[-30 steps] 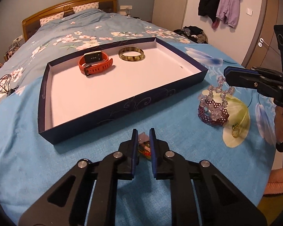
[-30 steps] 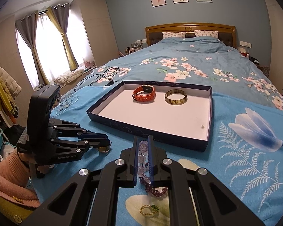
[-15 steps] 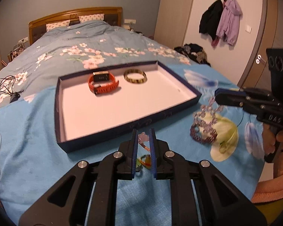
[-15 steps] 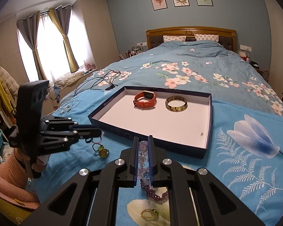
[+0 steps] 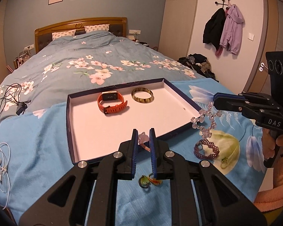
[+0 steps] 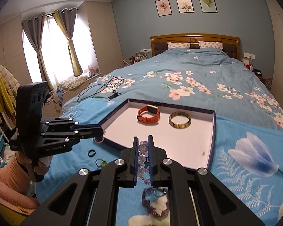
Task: Organize jewelry
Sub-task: 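Lower both held pieces into the box and open both grippers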
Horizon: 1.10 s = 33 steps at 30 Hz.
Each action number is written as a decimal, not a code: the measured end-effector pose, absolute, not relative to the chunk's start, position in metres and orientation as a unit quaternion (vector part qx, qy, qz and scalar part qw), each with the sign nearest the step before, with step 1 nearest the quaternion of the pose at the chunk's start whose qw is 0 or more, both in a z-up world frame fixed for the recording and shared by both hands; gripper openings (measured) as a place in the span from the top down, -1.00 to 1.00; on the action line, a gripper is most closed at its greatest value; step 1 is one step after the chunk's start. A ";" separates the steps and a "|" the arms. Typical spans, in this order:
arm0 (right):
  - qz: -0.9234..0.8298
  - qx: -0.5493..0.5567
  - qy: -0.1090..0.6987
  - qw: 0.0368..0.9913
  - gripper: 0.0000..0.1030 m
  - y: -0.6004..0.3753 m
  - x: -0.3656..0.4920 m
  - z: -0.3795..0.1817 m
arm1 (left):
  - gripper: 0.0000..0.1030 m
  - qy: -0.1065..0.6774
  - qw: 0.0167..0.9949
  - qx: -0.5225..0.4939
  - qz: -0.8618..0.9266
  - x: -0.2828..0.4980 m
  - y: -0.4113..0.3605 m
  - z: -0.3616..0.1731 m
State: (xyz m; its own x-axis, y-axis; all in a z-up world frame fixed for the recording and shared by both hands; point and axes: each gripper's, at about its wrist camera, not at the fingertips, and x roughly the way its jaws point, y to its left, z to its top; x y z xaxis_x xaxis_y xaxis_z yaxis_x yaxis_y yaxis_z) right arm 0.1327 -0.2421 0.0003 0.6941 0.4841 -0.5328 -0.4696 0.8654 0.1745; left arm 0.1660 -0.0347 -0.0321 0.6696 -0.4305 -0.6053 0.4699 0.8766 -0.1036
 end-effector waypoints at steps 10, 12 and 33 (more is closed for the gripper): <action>0.263 0.019 0.291 0.920 0.85 -0.237 0.162 0.006 | 0.76 0.317 0.918 0.033 -0.236 0.184 -0.036 -0.028; 0.260 0.019 0.291 0.920 0.85 -0.236 0.169 0.006 | 0.76 0.317 0.919 0.034 -0.234 0.188 -0.036 -0.027; 0.247 0.056 0.324 0.911 0.85 -0.223 0.241 -0.017 | 0.76 0.347 0.915 0.036 -0.203 0.245 -0.040 -0.044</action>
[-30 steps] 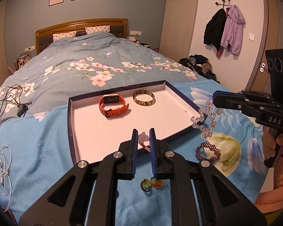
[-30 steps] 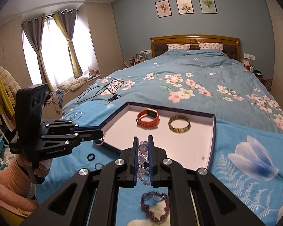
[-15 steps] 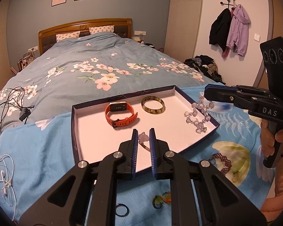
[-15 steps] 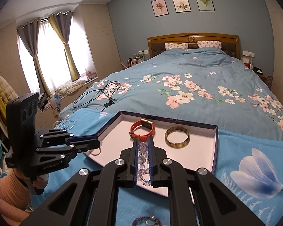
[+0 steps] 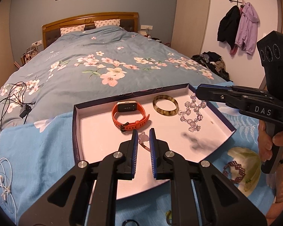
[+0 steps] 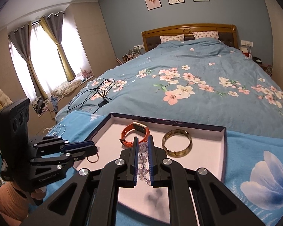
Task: Organize jewelry
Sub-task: 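Lower both held pieces into the box and open both grippers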
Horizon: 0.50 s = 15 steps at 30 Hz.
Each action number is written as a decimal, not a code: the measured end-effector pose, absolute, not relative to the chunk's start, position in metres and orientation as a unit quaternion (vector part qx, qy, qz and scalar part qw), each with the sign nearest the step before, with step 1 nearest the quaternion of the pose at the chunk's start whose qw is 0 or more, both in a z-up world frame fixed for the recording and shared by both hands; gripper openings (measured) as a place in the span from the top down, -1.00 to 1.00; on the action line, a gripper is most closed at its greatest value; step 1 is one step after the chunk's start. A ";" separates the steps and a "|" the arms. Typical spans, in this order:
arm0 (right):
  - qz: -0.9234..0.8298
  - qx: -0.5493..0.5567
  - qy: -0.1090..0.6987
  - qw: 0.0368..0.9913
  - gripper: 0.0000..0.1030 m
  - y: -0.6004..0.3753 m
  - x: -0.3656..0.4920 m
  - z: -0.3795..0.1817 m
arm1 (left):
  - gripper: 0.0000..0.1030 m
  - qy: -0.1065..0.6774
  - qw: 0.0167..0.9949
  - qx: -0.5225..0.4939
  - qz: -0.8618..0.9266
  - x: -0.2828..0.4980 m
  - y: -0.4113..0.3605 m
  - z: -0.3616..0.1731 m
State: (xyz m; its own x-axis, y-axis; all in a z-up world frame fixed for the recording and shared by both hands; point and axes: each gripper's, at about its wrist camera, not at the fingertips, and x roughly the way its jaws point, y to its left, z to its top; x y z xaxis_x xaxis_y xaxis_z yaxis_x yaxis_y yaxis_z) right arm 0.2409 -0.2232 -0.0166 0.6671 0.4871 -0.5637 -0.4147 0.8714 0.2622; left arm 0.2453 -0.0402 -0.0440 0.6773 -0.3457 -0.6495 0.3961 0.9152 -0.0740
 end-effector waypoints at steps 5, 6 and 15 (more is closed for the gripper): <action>0.254 0.066 0.330 0.907 0.85 -0.218 0.253 -0.019 | 0.76 0.357 0.913 0.038 -0.195 0.260 -0.043 -0.050; 0.254 0.067 0.331 0.906 0.85 -0.218 0.256 -0.021 | 0.76 0.359 0.912 0.037 -0.195 0.262 -0.043 -0.052; 0.231 0.077 0.369 0.897 0.85 -0.229 0.277 -0.046 | 0.76 0.383 0.905 0.031 -0.186 0.283 -0.043 -0.069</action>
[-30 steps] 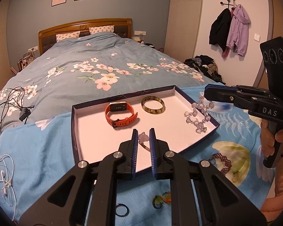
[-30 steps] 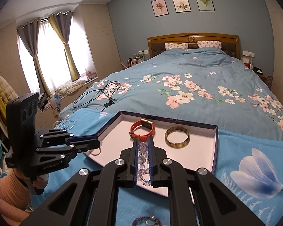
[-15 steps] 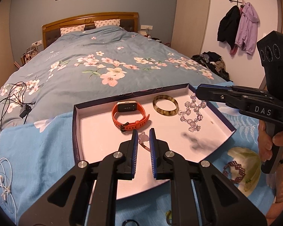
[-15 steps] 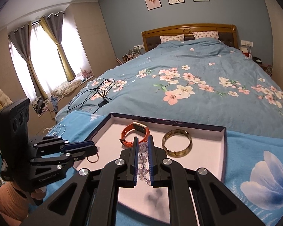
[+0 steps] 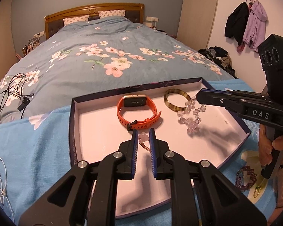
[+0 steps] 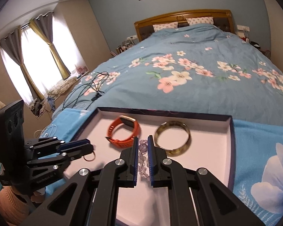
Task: Organize jewelry
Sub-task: 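Lower both held pieces into the box and open both grippers, then grasp the dark red beaded bracelet with the right gripper while the left gripper approaches the black ring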
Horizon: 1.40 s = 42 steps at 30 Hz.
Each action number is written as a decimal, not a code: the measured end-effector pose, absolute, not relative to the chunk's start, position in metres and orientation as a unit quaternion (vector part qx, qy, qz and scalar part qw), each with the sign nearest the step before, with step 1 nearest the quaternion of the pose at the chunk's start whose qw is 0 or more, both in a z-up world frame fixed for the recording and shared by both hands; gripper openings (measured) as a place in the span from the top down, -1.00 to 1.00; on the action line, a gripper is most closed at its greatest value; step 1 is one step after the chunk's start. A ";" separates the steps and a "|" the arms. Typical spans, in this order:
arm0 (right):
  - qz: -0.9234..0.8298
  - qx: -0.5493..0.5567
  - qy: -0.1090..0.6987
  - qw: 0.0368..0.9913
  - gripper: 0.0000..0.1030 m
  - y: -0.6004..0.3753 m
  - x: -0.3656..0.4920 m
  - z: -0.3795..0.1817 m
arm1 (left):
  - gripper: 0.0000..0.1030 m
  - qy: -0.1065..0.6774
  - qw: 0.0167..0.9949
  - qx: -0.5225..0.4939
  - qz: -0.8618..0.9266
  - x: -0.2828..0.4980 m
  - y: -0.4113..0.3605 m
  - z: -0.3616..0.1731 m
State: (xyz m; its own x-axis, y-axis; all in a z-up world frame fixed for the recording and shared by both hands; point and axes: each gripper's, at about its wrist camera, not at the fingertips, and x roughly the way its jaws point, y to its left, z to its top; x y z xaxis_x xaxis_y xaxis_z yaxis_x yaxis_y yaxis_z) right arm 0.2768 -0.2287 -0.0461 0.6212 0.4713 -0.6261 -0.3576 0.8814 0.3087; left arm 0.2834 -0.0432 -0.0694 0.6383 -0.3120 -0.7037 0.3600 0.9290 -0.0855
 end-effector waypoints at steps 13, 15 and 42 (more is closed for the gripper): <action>0.198 0.059 0.394 0.896 0.84 -0.236 0.288 -0.064 | 0.76 0.412 0.894 0.037 -0.174 0.306 -0.052 -0.091; 0.190 0.055 0.395 0.897 0.81 -0.237 0.288 -0.065 | 0.75 0.417 0.891 0.034 -0.173 0.309 -0.053 -0.093; 0.225 0.010 0.354 0.908 0.37 -0.261 0.173 -0.029 | -0.08 0.314 0.932 0.044 -0.176 0.206 -0.017 -0.032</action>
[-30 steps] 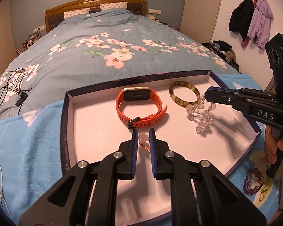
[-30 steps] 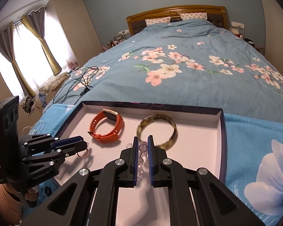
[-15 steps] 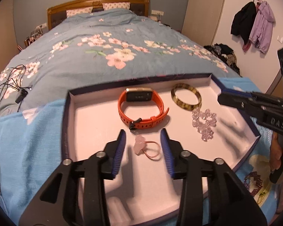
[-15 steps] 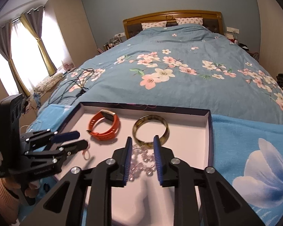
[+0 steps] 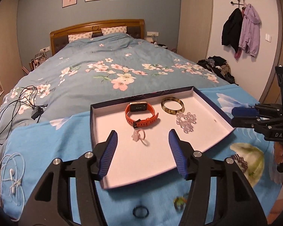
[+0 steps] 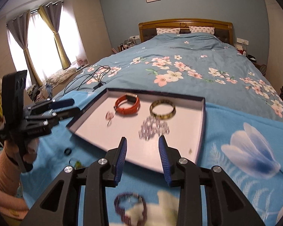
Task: Organize jewelry
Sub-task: 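Grasp the dark red beaded bracelet with the right gripper while the left gripper approaches the black ring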
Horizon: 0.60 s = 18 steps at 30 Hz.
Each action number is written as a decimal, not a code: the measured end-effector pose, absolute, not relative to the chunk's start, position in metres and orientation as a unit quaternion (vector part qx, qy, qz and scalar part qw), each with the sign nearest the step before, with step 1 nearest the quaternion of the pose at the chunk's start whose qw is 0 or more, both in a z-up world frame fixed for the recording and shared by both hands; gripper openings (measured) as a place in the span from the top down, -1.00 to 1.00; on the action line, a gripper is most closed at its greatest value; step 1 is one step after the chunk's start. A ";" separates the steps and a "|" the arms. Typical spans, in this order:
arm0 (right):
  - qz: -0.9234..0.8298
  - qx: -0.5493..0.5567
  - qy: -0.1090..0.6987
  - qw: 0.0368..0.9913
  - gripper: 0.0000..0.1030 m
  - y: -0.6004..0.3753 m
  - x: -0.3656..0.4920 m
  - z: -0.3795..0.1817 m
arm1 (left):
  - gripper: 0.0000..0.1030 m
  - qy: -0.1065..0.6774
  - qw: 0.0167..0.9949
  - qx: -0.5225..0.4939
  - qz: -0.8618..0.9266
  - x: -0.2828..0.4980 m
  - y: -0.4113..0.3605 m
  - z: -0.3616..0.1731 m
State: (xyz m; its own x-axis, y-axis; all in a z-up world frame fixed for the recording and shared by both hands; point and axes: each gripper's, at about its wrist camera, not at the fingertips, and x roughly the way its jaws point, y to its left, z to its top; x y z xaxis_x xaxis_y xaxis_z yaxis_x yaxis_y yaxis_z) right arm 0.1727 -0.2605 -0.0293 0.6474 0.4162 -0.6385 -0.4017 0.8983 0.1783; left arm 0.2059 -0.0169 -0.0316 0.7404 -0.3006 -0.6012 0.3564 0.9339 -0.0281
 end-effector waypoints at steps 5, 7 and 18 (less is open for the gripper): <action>0.217 -0.001 0.366 0.905 0.37 -0.266 0.151 -0.040 | -0.08 0.313 0.933 0.052 -0.169 0.179 -0.006 -0.032; 0.208 -0.012 0.370 0.905 0.37 -0.265 0.144 -0.045 | -0.09 0.318 0.931 0.053 -0.172 0.171 -0.003 -0.035; 0.197 -0.025 0.399 0.895 0.37 -0.262 0.121 -0.073 | -0.09 0.345 0.922 0.070 -0.161 0.141 0.011 -0.060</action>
